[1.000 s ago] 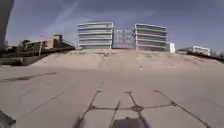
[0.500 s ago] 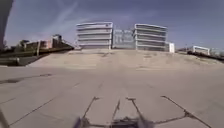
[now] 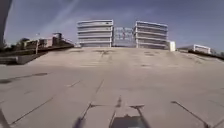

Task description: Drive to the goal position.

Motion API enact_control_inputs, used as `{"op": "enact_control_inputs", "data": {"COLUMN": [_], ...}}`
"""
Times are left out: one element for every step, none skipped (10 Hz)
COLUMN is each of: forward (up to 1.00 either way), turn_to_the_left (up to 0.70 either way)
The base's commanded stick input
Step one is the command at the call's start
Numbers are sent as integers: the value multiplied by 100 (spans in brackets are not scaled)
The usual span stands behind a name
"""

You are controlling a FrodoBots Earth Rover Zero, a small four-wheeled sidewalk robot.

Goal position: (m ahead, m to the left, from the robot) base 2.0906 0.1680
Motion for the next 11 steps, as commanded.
{"op": "enact_control_inputs", "data": {"forward": [70,70,70,70,70,70,70,70,70,70,70], "turn_to_the_left": [0,0,0,0,0,0,0,0,0,0,0]}}
